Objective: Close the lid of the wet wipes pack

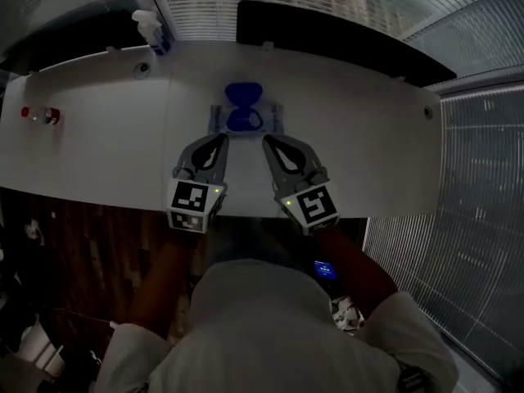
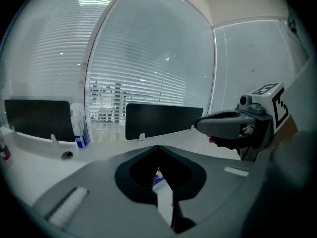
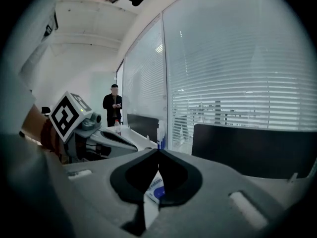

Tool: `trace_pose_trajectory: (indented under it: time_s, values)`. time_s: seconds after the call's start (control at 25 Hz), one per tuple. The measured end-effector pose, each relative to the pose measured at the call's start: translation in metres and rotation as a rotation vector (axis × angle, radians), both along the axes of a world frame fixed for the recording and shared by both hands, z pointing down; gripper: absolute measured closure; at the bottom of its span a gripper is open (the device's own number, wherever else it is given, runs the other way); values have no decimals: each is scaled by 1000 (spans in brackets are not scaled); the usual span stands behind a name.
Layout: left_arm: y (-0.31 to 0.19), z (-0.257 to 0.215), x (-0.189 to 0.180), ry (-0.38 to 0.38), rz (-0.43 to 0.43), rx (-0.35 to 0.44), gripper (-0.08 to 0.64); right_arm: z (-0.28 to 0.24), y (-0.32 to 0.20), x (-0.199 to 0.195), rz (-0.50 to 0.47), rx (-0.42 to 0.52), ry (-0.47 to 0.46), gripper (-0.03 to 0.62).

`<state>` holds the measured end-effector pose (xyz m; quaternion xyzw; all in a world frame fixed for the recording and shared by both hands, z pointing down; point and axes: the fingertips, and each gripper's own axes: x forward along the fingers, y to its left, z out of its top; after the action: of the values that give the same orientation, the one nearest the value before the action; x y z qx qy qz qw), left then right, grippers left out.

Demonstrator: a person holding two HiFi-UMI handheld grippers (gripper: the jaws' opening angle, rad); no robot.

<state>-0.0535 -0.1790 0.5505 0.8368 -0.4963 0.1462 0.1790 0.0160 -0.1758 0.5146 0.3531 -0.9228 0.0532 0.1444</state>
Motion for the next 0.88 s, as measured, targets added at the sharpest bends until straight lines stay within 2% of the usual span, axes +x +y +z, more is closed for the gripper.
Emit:
trace_pose_trajectory:
  time_s: [0.16,0.4,0.52,0.88]
  values:
    - [-10,38,0,-10,-15,-73,557,39,-17,2,-9,-53,49,591]
    - [-31,79,-4,-41,-20,-121,557,87,-49,0,-20,-88,143,589]
    - [-37,99,-6,-53,-24,-160,557,109,-63,1,-19,-132,163,565]
    - [-50,161,-14,-88,-22,-286,557,169,-112,-1,-50,-215,262,557]
